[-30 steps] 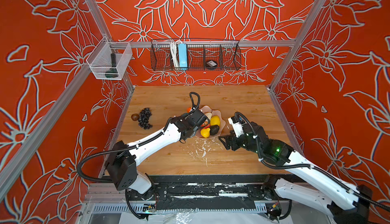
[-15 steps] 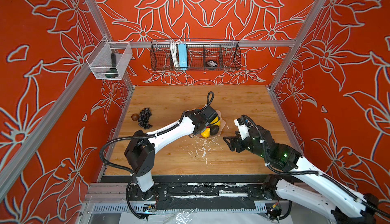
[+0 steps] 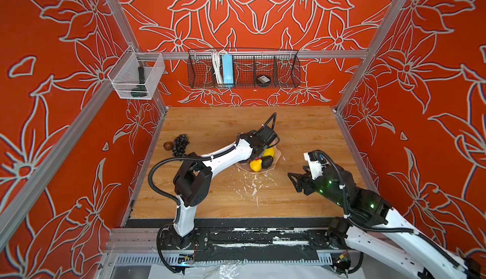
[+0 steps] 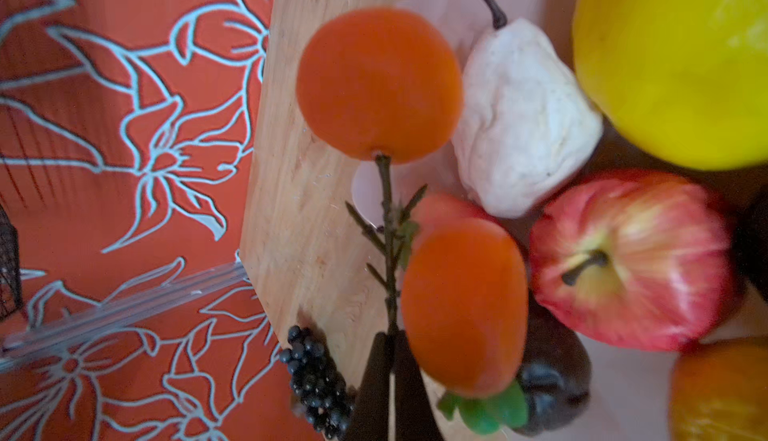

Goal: Place and organize the fake fruits in the fruit bowl
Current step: 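Carry the orange kumquats with the left gripper over the pink bowl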

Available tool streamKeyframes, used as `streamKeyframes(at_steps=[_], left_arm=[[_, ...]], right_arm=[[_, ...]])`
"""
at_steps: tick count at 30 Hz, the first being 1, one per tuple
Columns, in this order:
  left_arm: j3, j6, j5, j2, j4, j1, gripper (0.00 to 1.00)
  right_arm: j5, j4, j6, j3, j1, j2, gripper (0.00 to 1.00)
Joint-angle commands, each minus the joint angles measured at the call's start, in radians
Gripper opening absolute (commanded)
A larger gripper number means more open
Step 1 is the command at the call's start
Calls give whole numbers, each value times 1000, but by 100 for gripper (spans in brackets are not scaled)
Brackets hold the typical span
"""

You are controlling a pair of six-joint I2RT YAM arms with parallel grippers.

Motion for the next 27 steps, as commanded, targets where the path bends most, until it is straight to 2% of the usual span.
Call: streamKeyframes(at_steps=[1, 7, 14, 27], left_arm=[[14, 179, 32, 26, 107, 35, 0], [26, 353, 21, 75, 226, 73, 0], [49, 460, 36, 127, 268, 94, 0], [40, 462, 64, 155, 246, 106, 0]], right_arm=[[20, -32, 12, -17, 4, -9, 81], [16, -32, 19, -25, 3, -14, 81], [12, -33, 27, -27, 3, 0, 81], [15, -29, 23, -20, 4, 17, 82]])
